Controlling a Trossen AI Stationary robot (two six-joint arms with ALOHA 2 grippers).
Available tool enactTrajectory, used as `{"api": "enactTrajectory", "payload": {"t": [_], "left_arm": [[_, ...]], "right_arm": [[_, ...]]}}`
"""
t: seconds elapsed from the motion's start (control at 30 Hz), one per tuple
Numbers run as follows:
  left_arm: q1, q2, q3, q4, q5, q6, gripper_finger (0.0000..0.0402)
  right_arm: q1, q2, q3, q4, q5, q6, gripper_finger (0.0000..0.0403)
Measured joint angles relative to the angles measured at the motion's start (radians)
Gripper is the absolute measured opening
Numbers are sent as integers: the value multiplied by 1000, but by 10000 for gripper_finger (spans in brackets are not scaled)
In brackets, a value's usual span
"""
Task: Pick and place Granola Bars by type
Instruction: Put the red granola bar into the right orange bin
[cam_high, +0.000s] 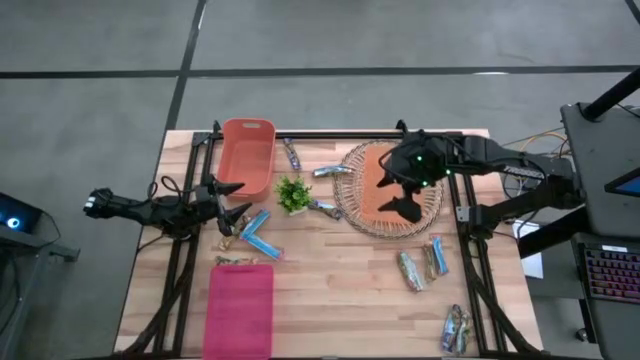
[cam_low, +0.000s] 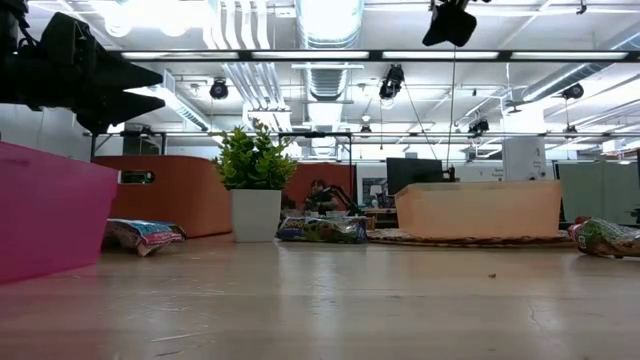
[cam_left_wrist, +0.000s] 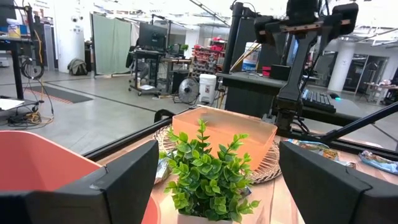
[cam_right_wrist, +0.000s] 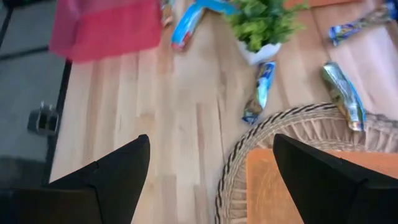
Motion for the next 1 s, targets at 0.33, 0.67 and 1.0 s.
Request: {"api": "enactTrajectory", "payload": {"t": [0.33, 0.67, 1.0], "left_arm": [[0, 0, 0, 0, 0, 0, 312], [0, 0, 0, 0, 0, 0, 312], [0, 0, 0, 0, 0, 0, 312]], "right_arm": [[130, -2, -9, -24, 1, -307, 327], [296, -3, -11, -45, 2, -557, 327], [494, -3, -71, -45, 1, -824, 327]]}}
